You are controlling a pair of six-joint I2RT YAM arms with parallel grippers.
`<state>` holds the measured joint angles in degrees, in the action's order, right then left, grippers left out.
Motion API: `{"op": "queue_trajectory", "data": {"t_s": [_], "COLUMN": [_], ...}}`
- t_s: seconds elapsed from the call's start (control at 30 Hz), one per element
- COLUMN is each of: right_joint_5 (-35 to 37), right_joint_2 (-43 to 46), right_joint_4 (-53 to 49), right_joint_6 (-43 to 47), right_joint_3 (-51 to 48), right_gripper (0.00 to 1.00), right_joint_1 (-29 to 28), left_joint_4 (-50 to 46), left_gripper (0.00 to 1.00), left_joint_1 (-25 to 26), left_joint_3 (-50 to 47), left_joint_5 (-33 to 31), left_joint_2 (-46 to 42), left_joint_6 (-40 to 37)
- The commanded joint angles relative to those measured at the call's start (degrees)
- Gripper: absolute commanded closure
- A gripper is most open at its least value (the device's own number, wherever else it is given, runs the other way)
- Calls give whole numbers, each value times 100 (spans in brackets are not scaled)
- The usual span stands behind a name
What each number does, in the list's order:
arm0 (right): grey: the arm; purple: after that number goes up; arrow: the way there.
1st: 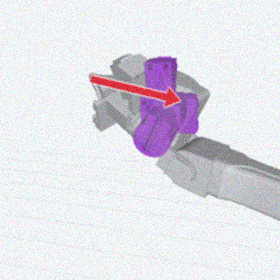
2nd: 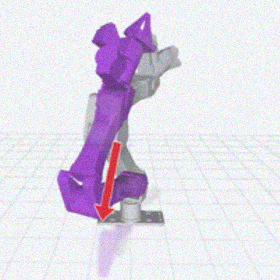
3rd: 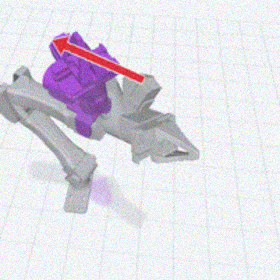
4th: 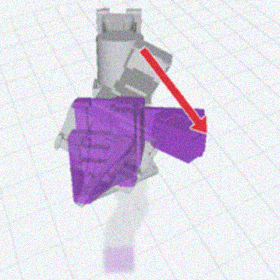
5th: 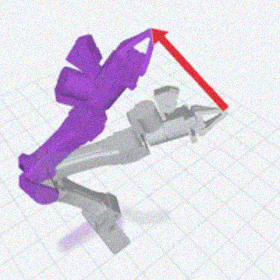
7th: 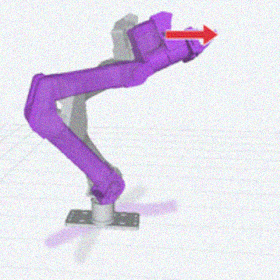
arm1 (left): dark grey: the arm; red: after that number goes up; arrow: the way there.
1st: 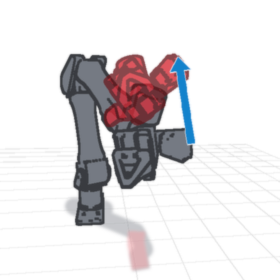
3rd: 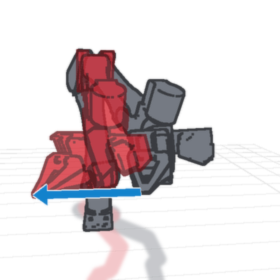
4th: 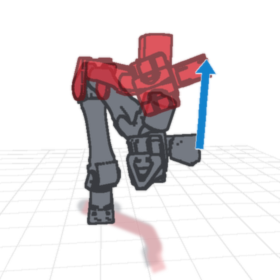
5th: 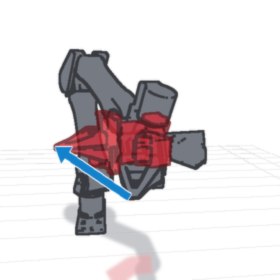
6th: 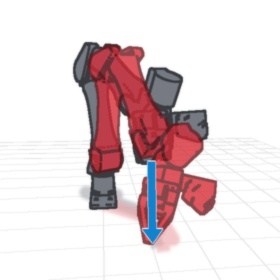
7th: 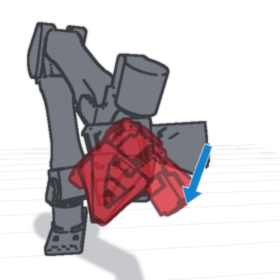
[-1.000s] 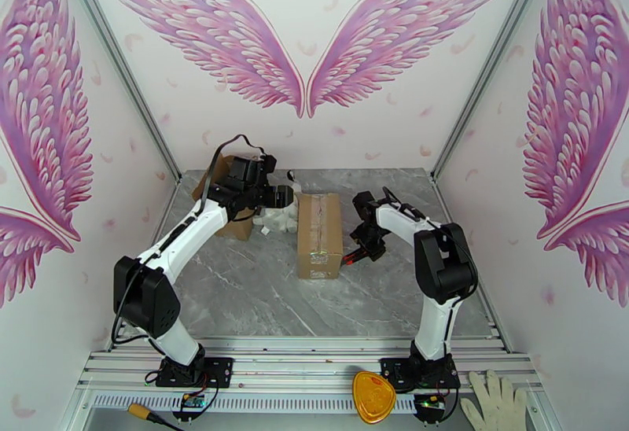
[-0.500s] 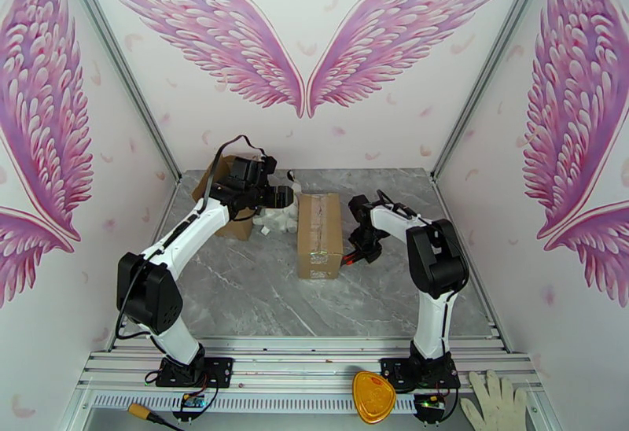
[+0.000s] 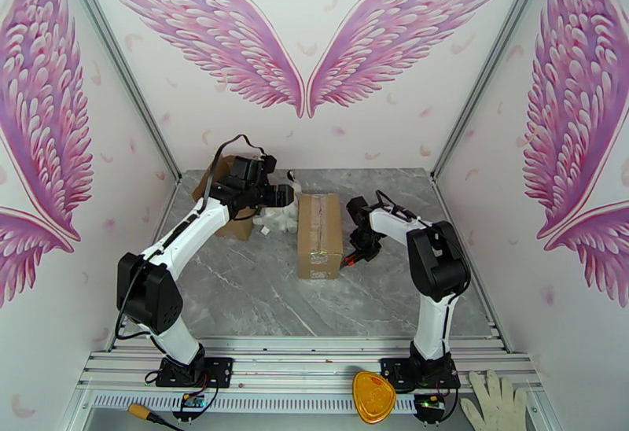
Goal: Unpack the express box
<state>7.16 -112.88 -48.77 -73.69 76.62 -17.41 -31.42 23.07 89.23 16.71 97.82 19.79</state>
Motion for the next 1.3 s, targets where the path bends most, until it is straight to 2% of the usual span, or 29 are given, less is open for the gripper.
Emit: {"op": "queue_trajectory", "data": {"t_s": [0.0,0.33,0.43,0.57,0.77,0.97,1.27], "right_joint_5": [701,1762,1891,1954,1230,463,-43], "right_joint_2": [255,1556,2139,2929,3514,4002,4325], "right_joint_4": [-52,-325,-45,681,1525,2329,2902], "right_joint_6": [83,436,942,1734,2870,3239,3512], "right_joint_3": [-193,-251,-237,-214,15,-343,-753], "right_gripper": [72,72,72,72,71,71,71], "right_joint_1": [53,183,280,301,302,273,263], "left_joint_4": [-22,-25,134,828,1272,1856,1720], "left_gripper": [23,23,24,24,23,19,21], "left_joint_1": [81,348,509,923,1538,2160,2333], "left_joint_3": [200,465,590,475,753,850,1368], "left_joint_5": [-47,-169,-141,-333,-273,-459,275], "left_joint_2": [26,5,-21,-244,-46,161,786], "left_joint_6": [34,-243,-421,-803,-1300,-1715,-1417]}}
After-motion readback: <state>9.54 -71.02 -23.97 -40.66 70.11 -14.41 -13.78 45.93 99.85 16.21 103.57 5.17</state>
